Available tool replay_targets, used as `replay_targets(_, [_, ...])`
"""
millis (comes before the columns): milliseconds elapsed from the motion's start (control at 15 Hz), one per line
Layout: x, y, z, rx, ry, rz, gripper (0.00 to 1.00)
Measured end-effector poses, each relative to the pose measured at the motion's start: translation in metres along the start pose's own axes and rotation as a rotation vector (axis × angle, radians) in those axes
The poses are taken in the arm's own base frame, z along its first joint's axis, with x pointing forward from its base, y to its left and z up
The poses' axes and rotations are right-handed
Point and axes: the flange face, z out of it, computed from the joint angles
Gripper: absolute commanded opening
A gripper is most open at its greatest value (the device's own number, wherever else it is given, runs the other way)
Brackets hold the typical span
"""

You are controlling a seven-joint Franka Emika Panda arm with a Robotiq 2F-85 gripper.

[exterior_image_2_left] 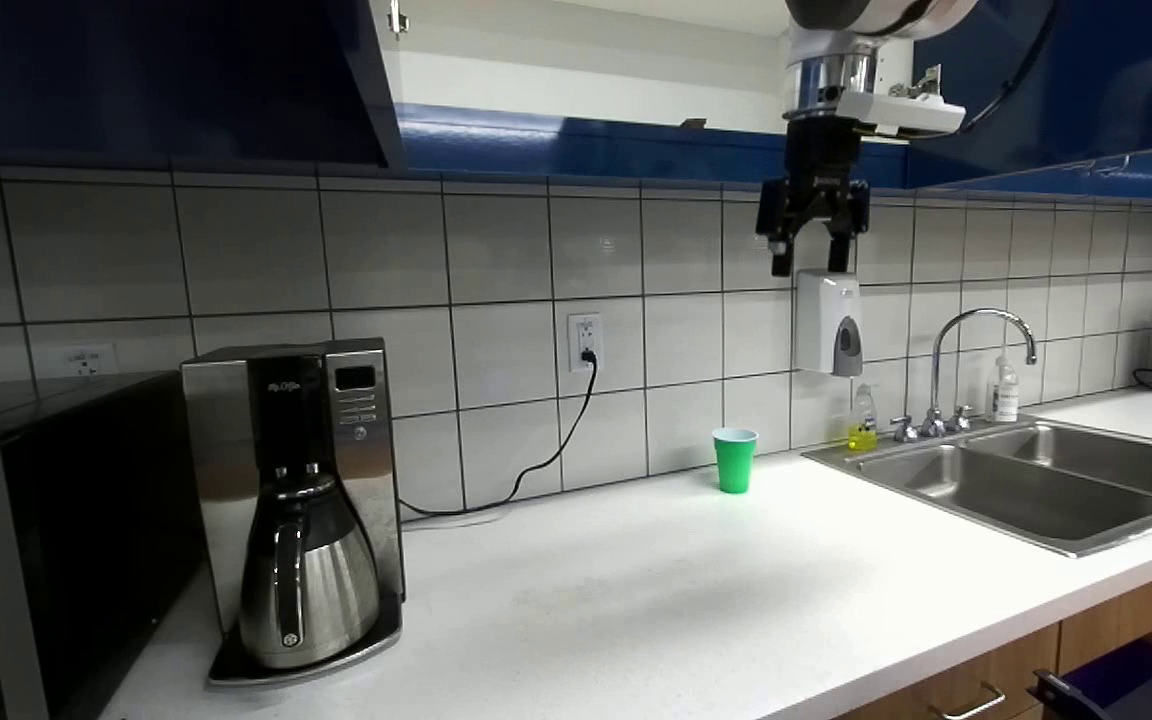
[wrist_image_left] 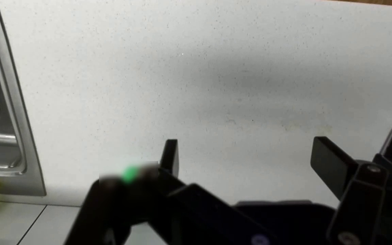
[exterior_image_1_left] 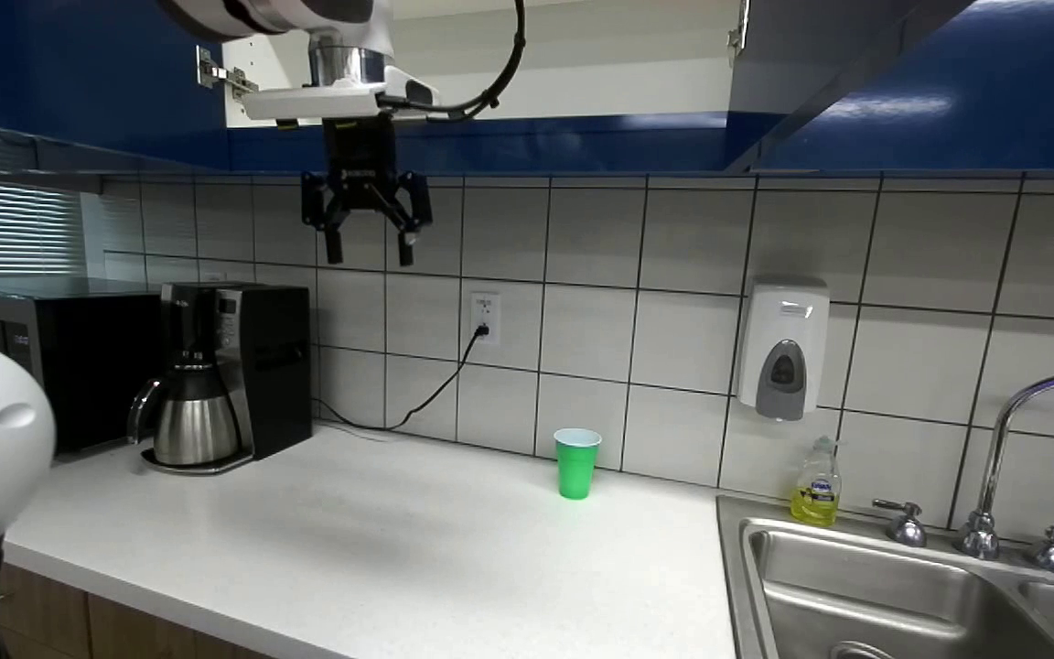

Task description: Put the brown packet in the open upper cabinet.

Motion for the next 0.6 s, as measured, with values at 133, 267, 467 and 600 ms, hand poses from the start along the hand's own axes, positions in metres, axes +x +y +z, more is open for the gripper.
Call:
replay_targets(133, [-0.008, -0.005, 0.023, 0.003, -0.032, -0.019, 1.0])
replay_targets(267, [-0.015, -0.009, 0.04, -0.003, -0.059, -0.037, 1.0])
replay_targets(467, [-0.022, -0.014, 0.057, -0.017, -0.085, -0.056, 1.0])
replay_targets(600, [-0.023, -0.016, 0.059, -0.02, -0.087, -0.059, 1.0])
